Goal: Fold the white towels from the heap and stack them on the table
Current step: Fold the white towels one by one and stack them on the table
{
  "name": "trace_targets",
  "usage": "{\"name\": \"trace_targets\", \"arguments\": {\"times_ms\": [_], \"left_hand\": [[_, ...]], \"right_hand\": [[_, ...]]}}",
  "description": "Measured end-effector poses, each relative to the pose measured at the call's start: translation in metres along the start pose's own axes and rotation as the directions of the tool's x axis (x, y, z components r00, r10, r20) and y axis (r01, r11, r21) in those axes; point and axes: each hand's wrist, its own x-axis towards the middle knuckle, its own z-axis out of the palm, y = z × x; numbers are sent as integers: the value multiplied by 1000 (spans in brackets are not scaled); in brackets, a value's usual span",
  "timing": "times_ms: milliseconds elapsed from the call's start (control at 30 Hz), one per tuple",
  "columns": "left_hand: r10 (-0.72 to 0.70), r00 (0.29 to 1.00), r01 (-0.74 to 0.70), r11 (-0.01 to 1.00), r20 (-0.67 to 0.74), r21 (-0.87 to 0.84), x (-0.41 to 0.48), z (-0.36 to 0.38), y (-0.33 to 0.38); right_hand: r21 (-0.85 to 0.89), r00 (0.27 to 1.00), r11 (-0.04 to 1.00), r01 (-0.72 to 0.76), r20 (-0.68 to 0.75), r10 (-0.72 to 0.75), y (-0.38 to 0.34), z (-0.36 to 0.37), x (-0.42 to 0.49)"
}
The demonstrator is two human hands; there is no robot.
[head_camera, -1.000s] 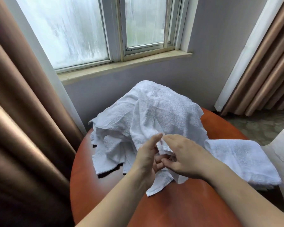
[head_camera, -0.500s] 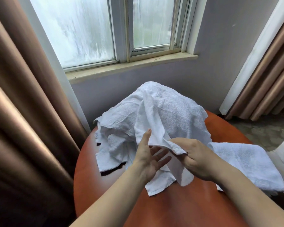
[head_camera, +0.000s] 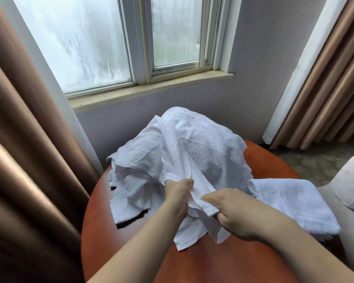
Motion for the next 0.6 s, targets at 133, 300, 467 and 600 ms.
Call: {"name": "trace_targets", "arguments": {"times_ms": [133, 300, 467, 600], "left_hand": [[49, 997, -48, 999, -66, 19, 11, -2, -4], [68, 998, -67, 979, -1, 191, 30, 0, -18], [86, 991, -59, 968, -103, 245, 41, -12, -16], [42, 982, -10, 986, -185, 168, 55, -33, -13]], "right_hand": [[-23, 998, 999, -24, 56, 25, -2, 1, -3], [-102, 993, 993, -51, 96, 61, -13, -2, -6], [24, 990, 995, -96, 104, 94, 2, -15, -13], [93, 993, 991, -92, 77, 85, 5, -26, -24]]}}
